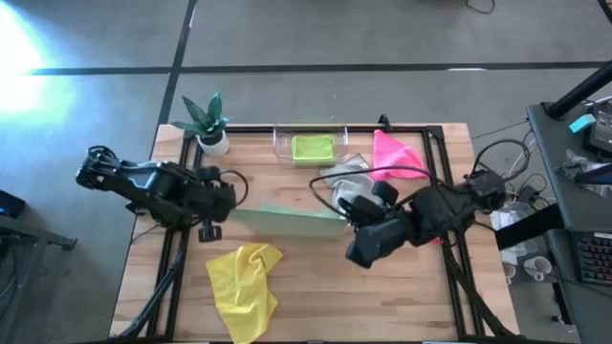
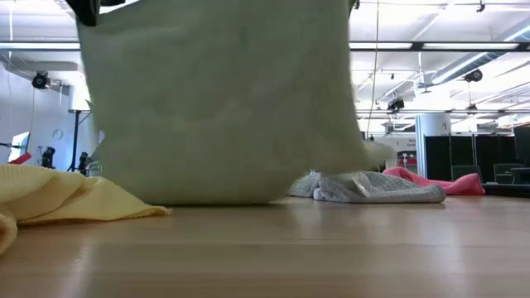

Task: Fold microfiber towels
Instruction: Fold the light green microfiber cloth

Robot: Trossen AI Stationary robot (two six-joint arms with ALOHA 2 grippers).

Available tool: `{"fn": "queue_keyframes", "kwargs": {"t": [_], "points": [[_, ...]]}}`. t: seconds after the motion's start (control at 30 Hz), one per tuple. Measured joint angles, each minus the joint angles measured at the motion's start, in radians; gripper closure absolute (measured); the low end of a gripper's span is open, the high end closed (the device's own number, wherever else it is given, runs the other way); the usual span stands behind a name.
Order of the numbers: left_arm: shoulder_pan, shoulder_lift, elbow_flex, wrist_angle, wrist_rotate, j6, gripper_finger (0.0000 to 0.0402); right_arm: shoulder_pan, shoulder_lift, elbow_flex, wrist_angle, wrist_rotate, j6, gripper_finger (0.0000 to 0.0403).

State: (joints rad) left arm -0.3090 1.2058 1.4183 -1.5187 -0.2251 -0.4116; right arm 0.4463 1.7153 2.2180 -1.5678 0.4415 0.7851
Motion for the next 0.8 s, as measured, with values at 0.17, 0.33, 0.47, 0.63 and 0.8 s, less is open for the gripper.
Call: {"fn": "queue_keyframes", "kwargs": {"t": [0.17, 0.33, 0.47, 0.63, 0.8], "points": [[-0.001, 0.005, -0.011, 0.066, 0.065, 0.001, 0.0402, 0.022, 0.036, 0.0, -0.006, -0.009, 0.034, 0.0394], [-0.001, 0.008, 0.029, 0.112, 0.067, 0.0, 0.0402, 0.025, 0.026, 0.0, -0.006, -0.007, 0.026, 0.0394], [-0.001, 0.008, 0.075, 0.193, 0.067, -0.002, 0.0402, 0.028, -0.004, 0.0, -0.005, -0.004, -0.02, 0.0394], [-0.001, 0.008, 0.117, 0.288, 0.085, -0.002, 0.0402, 0.027, -0.065, 0.0, -0.005, -0.004, -0.106, 0.0394], [0.033, 0.008, 0.158, 0.283, 0.067, -0.002, 0.0402, 0.027, -0.158, 0.0, -0.004, 0.023, -0.156, 0.0394]]}}
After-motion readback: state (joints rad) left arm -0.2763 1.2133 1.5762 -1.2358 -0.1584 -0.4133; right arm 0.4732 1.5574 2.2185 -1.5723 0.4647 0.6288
